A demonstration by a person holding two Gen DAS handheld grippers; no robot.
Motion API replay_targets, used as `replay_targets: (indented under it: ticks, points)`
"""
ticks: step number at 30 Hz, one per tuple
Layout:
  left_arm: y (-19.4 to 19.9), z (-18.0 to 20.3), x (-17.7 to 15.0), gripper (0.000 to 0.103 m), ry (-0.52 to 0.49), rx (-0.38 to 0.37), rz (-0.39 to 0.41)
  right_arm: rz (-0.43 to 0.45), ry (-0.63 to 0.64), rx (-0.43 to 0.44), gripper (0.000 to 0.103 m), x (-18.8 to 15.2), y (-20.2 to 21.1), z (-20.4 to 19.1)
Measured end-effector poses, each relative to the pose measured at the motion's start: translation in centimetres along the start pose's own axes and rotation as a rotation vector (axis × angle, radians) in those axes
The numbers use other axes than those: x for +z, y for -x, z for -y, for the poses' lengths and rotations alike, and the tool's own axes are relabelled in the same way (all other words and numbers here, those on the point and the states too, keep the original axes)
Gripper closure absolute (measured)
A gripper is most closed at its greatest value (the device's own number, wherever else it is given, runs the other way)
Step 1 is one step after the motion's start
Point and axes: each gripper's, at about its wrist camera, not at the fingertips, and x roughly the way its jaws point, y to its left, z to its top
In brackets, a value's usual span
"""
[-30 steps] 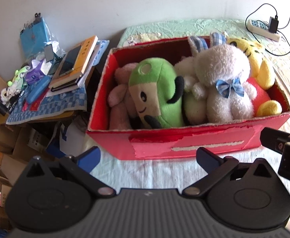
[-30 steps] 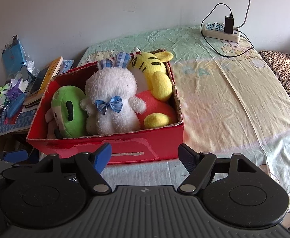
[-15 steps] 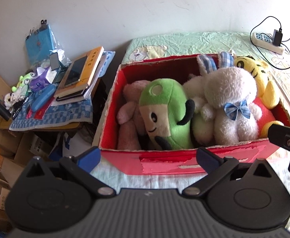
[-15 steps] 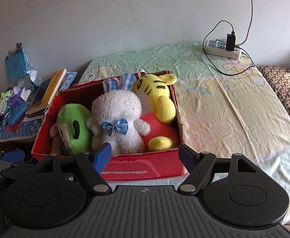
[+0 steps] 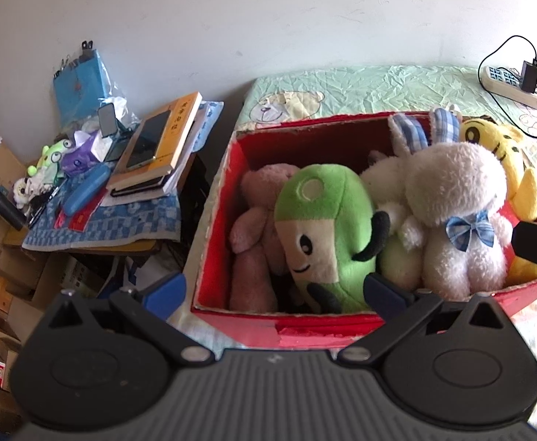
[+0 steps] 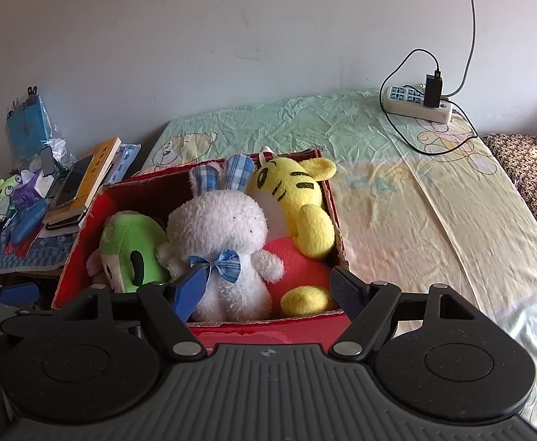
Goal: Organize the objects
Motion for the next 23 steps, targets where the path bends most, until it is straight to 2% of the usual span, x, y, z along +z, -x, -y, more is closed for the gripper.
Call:
replay_targets:
  ticks: [14, 23]
  points:
    - [-2.1, 0.4, 1.2, 0.001, -0.004, -0.031, -0.029, -0.011, -0.029, 0.008, 0.026, 0.7, -1.8, 0.7]
    - [-2.4, 0.7, 1.8, 0.001, -0.015, -0.009, 0.013, -0.014, -0.03, 0.013, 0.026, 1.4, -2.7, 0.7]
